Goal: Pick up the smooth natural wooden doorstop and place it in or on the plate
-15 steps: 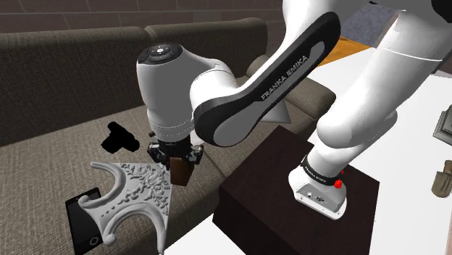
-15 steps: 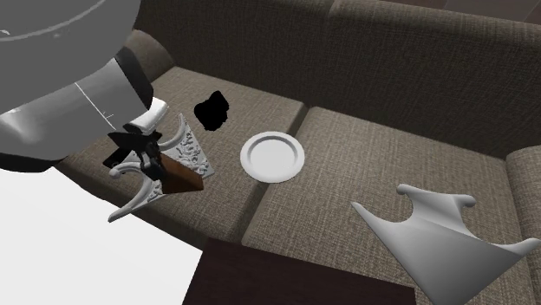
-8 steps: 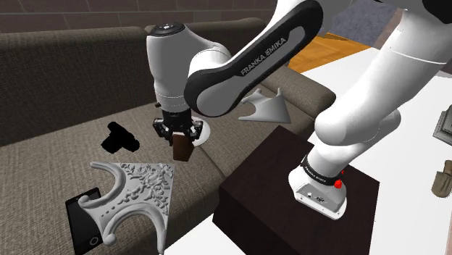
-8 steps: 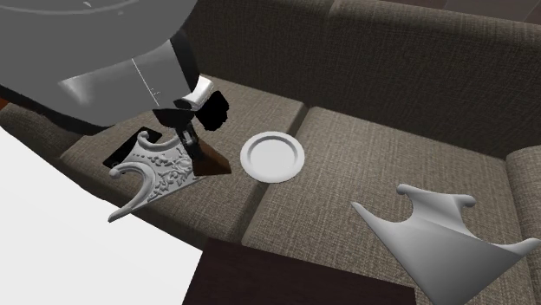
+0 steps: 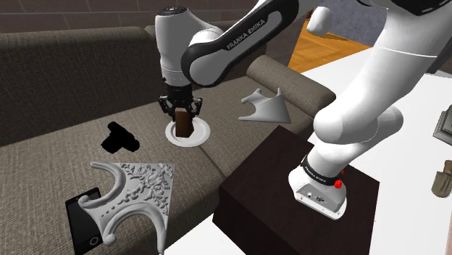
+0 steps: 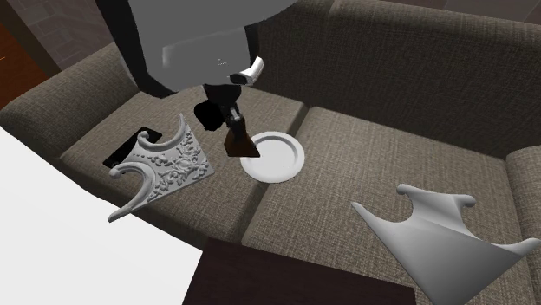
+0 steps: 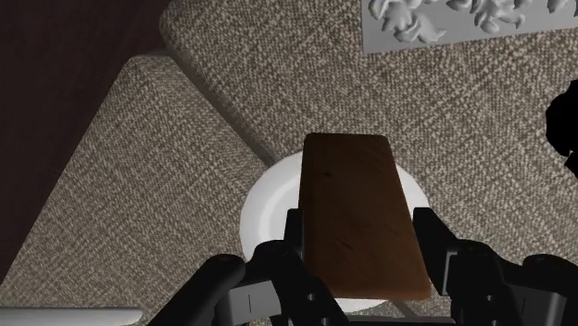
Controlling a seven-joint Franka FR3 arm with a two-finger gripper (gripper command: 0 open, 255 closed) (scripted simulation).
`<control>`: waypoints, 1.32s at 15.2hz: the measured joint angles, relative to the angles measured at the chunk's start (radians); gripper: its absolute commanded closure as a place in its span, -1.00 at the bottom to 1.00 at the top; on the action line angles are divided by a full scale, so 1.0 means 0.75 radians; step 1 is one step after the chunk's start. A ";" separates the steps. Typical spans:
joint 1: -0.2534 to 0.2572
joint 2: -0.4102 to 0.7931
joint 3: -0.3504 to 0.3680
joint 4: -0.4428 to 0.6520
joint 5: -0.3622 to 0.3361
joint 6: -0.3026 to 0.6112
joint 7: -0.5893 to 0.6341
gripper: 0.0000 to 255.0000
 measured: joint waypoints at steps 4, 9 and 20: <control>-0.036 0.080 -0.074 0.081 -0.080 -0.034 -0.072 1.00; 0.002 0.178 -0.142 0.093 -0.191 0.001 -0.028 1.00; 0.126 0.351 -0.295 0.076 -0.414 0.124 0.122 1.00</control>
